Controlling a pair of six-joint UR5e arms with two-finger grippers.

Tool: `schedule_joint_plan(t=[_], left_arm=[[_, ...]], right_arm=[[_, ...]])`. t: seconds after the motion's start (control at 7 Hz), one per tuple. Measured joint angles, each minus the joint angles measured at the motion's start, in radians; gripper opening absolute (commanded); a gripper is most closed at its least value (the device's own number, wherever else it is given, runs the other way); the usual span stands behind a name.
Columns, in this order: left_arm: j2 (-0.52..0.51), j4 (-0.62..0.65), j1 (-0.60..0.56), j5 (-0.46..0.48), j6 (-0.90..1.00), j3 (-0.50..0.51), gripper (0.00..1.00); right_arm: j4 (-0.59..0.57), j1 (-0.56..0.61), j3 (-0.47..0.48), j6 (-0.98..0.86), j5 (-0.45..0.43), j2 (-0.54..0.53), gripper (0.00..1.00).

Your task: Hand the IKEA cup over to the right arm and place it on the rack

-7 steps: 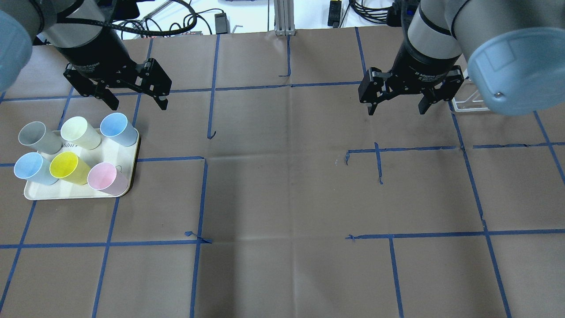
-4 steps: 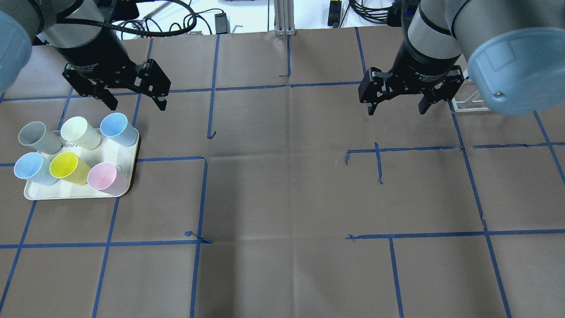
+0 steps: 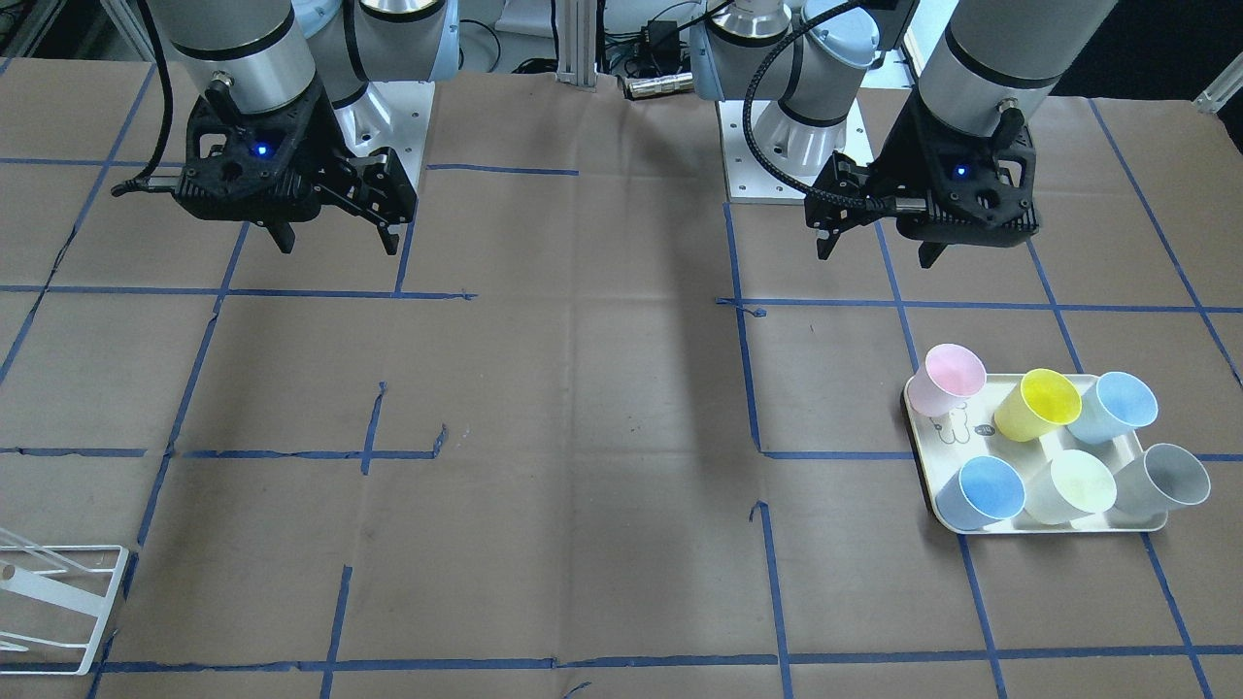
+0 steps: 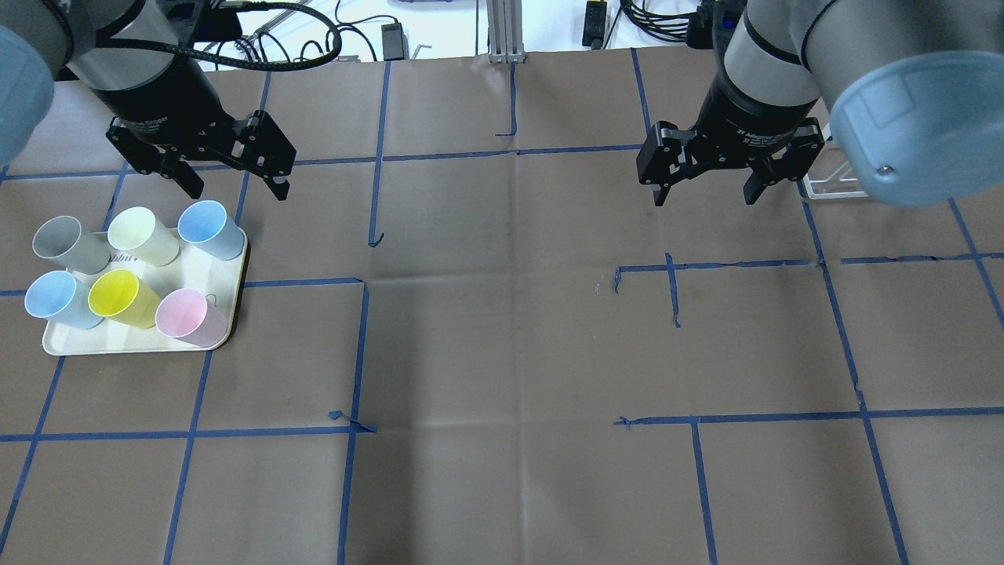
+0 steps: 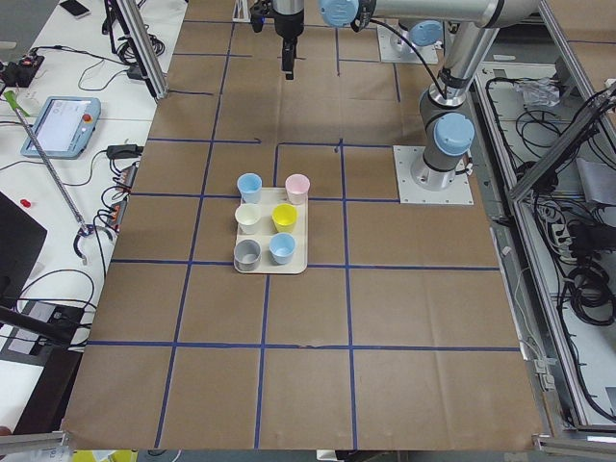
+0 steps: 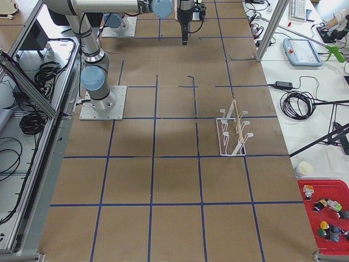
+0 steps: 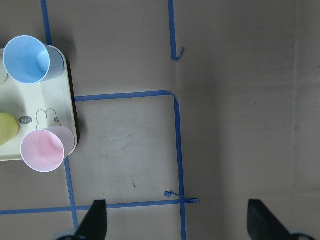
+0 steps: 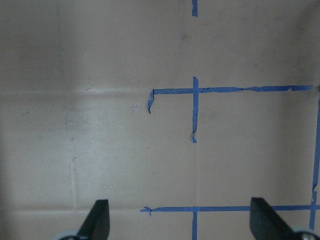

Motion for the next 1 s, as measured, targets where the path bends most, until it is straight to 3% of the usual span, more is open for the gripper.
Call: schedule_joint_plan(t=[1.0], left_arm=[[-0.23,0.185,0.203,-0.004,0.162,0.077,0.99]], right_arm=[[-0.001,0.0,-0.004,-0.001,0.0,0.004,1.0]])
